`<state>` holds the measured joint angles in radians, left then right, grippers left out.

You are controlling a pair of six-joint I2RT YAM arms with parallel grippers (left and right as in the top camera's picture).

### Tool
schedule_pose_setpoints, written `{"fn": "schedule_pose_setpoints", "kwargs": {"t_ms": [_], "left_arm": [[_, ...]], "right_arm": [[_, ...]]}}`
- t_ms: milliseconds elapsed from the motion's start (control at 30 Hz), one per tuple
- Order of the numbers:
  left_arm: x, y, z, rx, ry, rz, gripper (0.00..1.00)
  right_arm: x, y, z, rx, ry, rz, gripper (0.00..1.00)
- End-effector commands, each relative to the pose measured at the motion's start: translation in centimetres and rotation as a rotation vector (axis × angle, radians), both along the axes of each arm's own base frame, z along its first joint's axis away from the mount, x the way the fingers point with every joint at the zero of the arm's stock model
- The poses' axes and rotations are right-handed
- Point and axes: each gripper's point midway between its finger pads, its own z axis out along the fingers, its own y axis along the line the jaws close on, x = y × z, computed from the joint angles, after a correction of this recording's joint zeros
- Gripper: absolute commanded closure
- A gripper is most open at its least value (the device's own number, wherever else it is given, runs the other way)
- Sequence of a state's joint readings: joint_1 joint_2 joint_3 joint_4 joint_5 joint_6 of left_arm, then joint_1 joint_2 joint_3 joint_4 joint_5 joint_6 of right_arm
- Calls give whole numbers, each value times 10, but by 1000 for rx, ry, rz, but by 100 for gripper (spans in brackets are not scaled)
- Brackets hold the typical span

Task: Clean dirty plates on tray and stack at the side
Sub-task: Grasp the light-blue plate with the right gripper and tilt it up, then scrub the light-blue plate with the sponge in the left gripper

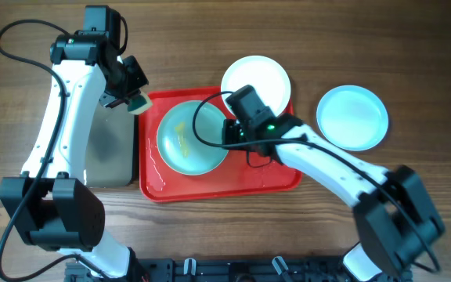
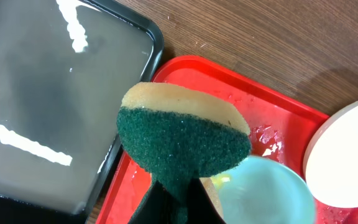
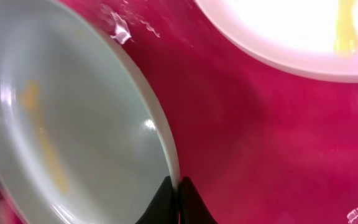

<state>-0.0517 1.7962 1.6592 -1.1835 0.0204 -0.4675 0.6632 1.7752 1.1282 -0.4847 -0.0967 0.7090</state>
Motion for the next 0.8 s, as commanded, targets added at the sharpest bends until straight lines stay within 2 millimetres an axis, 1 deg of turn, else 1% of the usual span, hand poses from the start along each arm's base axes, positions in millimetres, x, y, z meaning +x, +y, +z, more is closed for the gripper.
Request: {"fn": "schedule_pose_setpoints", "kwargs": {"t_ms": [0,67,100,133,200,300,367,467,500,533,600,633,700,733,767], "left_arm": [[0,0,-3,14,5,-18,96],[0,0,-3,14,5,-18,96],[0,0,-3,14,5,-18,96],[0,0,-3,14,5,-18,96],[-1,-3,-5,14,11,-25,96],[0,-10,-15,16,39,-43,96],[1,-13,-27,18,67,-49,96],[4,-13,-42,20,96,-50,96],[5,-13,-44,20,99,-50,96],[6,-16,-45,12,98,-54,96],[6,-21,-45,-8,99,-62,96],[5,-22,-45,-10,101,-65,96],[2,-29,-45,-11,109,-119,96],[-3,-40,-46,-25,120,-178,96],[-9,-50,-49,-26,138,-243,96]], "right_arm": [[13,12,-15,-31,55,-43,96],[10,17,-21,-30,83,-20,96],[10,20,-20,-23,76,7,89],[11,23,-18,-15,58,57,81],[14,25,-14,4,46,120,79],[24,16,-12,-15,7,198,74],[25,12,-19,-34,15,212,74],[23,10,-40,-69,38,252,74],[22,13,-46,-58,43,278,75],[22,19,-46,-30,39,297,80],[25,21,-45,-23,29,288,93],[26,22,-45,-20,25,287,96],[29,23,-44,-8,24,252,96],[30,25,-46,6,33,223,96],[27,29,-51,26,55,229,96]]}}
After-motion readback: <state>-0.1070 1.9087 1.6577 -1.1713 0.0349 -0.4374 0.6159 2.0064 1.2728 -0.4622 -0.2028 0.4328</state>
